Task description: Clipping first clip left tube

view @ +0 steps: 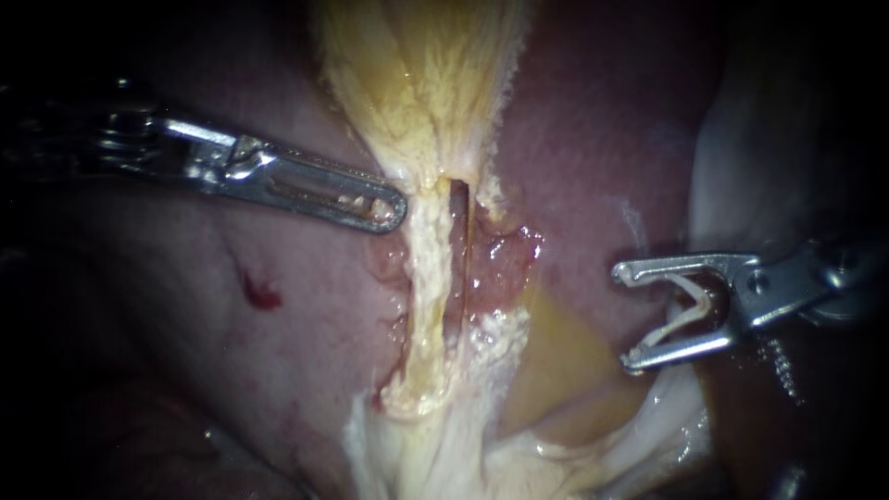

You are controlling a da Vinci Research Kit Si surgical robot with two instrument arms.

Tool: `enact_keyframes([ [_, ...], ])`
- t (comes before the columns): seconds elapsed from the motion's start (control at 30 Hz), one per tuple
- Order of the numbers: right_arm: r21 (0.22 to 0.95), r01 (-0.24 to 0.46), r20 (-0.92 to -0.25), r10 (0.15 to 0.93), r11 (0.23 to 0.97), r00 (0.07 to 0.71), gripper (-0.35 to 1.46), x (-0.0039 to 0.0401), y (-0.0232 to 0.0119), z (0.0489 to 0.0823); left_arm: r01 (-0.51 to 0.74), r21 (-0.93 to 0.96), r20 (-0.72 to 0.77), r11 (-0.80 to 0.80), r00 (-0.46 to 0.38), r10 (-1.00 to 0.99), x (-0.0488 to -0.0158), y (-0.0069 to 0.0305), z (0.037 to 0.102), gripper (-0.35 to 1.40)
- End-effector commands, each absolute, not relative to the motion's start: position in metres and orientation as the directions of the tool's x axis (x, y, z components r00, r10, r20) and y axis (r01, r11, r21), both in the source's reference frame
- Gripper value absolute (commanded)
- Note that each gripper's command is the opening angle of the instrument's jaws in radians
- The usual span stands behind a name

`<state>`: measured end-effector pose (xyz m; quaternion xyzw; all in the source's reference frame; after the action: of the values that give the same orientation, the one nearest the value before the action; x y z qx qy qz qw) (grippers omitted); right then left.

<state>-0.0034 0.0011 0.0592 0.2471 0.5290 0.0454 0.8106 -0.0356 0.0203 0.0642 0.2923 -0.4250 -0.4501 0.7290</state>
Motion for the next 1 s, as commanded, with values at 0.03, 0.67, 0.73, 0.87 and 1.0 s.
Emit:
enact_keyframes([
  [0.03, 0.448, 0.188, -0.836, 0.334, 0.874, 0.436, 0.49, -0.0034, 0.0011, 0.0592, 0.408, 0.809, 0.357, 0.424, 0.233, -0.905, -0.0356, 0.0203, 0.0642, -0.35],
  [0.67, 0.453, 0.185, -0.833, 0.340, 0.872, 0.437, 0.49, -0.0032, 0.0011, 0.0592, 0.423, 0.813, 0.347, 0.401, 0.202, -0.916, -0.0303, 0.0239, 0.0587, -0.35],
  [0.73, 0.453, 0.185, -0.833, 0.340, 0.872, 0.437, 0.49, -0.0032, 0.0011, 0.0592, 0.425, 0.813, 0.348, 0.397, 0.193, -0.918, -0.0296, 0.0243, 0.0581, -0.35],
  [0.87, 0.458, 0.182, -0.830, 0.345, 0.870, 0.438, 0.49, -0.0031, 0.0011, 0.0591, 0.428, 0.813, 0.346, 0.395, 0.190, -0.919, -0.0289, 0.0245, 0.0576, -0.35],
  [1.0, 0.458, 0.181, -0.829, 0.345, 0.870, 0.441, 0.49, -0.0028, 0.0012, 0.0591, 0.429, 0.812, 0.346, 0.395, 0.190, -0.919, -0.0289, 0.0244, 0.0576, -0.33],
])
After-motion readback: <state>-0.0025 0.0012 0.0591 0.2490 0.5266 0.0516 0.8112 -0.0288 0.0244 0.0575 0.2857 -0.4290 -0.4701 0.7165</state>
